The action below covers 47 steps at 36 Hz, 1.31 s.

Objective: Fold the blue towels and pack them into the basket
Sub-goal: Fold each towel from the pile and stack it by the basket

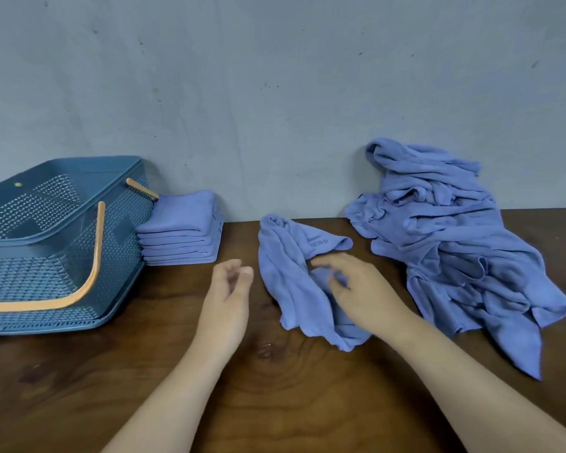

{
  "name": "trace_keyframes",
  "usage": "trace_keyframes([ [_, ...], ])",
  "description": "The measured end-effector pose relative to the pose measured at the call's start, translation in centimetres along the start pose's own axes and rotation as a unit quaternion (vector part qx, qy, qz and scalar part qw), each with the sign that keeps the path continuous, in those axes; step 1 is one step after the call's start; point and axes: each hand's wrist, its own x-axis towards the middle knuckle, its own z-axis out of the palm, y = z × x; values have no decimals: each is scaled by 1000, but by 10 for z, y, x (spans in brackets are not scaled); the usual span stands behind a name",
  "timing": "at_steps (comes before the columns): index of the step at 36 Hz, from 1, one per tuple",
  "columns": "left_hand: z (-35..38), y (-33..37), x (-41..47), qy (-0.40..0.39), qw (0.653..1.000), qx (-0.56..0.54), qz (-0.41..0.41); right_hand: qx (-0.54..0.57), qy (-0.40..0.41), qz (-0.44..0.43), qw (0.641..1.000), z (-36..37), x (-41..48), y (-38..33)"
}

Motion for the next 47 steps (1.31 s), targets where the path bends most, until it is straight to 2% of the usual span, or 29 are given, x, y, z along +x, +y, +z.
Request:
trace_keyframes([
  [3,5,0,-5,-57,997,57,13,-11,-28,45,999,8,-18,13],
  [6,9,-2,-12,-111,985,131,31,-46,-68,37,996,4,-27,13],
  [10,12,-1,-22,-164,951,251,78,-63,-123,22,990,-8,-32,1],
  [12,13,3,-25,-175,942,272,89,-28,-147,21,988,-8,-39,-4],
  [14,14,8,-28,-164,936,297,97,-56,-169,-9,984,-2,-48,-5],
  [16,14,11,-29,-152,931,319,96,-124,-154,-48,979,6,-53,-4],
  [19,13,15,-29,-141,937,309,75,-120,-93,-34,988,11,-48,-1],
  [21,11,20,-29,-118,935,328,67,-75,-60,3,995,11,-43,1],
  [23,8,25,-30,-117,925,356,60,32,-22,42,998,6,-41,2],
  [25,7,28,-32,-155,943,292,42,160,-8,73,984,0,-39,2],
  [28,14,32,-39,-218,967,126,27,302,-14,130,944,-3,-37,2],
  [31,22,30,-41,-204,975,81,31,375,-28,217,901,-7,-35,0],
  [34,21,28,-36,-156,986,53,10,378,-24,289,879,-15,-33,3],
  [37,16,29,-29,-120,989,-58,-67,303,7,308,902,-24,-31,5],
  [39,12,30,-24,-102,980,-125,-116,298,14,302,905,-32,-30,8],
  [41,6,31,-18,-92,968,-183,-148,347,-2,315,884,-40,-30,13],
  [44,-7,33,-8,-91,960,-205,-169,464,-82,327,819,-50,-30,19],
  [45,-12,33,-5,-91,963,-184,-174,461,-111,326,818,-52,-30,20],
  [47,-22,29,1,-88,974,-107,-179,349,-136,330,866,-53,-32,25],
])
